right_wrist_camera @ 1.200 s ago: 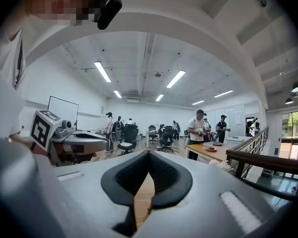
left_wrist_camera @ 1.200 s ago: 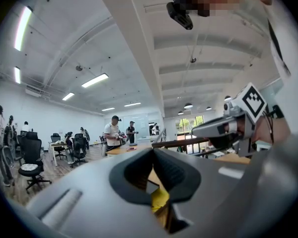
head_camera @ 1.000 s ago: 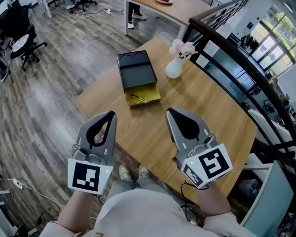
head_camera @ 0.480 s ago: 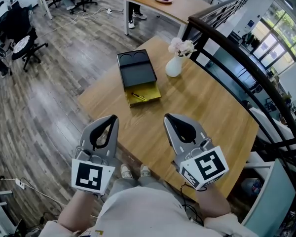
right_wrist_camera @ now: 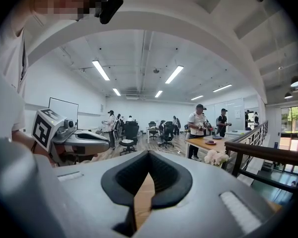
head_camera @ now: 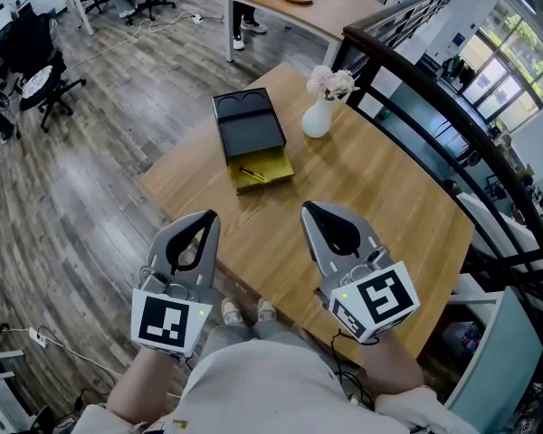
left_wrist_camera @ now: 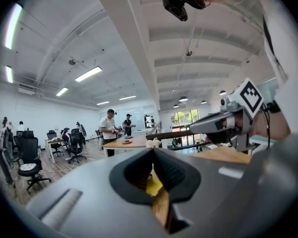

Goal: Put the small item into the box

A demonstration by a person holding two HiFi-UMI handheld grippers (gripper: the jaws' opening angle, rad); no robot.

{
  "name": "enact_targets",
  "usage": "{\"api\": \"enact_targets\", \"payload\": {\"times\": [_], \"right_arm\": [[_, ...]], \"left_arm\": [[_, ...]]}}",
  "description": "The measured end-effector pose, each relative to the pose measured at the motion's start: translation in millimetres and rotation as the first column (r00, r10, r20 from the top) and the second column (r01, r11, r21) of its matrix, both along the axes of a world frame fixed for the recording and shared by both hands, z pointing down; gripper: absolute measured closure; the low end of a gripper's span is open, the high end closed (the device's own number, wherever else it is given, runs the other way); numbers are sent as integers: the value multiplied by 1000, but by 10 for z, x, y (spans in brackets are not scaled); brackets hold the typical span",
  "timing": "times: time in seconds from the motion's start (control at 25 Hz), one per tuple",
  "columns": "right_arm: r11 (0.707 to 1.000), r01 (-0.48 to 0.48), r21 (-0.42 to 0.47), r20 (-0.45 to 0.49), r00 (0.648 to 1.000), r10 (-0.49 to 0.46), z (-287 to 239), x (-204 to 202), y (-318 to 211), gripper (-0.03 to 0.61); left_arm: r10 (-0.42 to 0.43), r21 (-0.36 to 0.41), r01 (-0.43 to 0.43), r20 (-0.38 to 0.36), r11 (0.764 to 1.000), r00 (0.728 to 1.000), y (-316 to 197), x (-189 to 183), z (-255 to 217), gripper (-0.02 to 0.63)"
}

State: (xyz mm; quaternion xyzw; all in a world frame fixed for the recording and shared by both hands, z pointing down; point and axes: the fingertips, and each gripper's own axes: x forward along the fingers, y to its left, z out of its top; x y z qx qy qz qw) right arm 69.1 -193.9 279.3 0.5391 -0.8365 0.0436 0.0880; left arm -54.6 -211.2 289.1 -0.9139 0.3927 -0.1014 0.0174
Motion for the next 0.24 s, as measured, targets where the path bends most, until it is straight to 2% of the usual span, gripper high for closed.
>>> {"api": "enact_targets", "payload": {"times": [0.24], "right_arm": [[1000, -8, 11, 11, 1000, 8, -59, -34, -14, 578]], "left_arm": [[7, 0, -7, 5, 1000, 1000, -23, -32, -29, 612]]}}
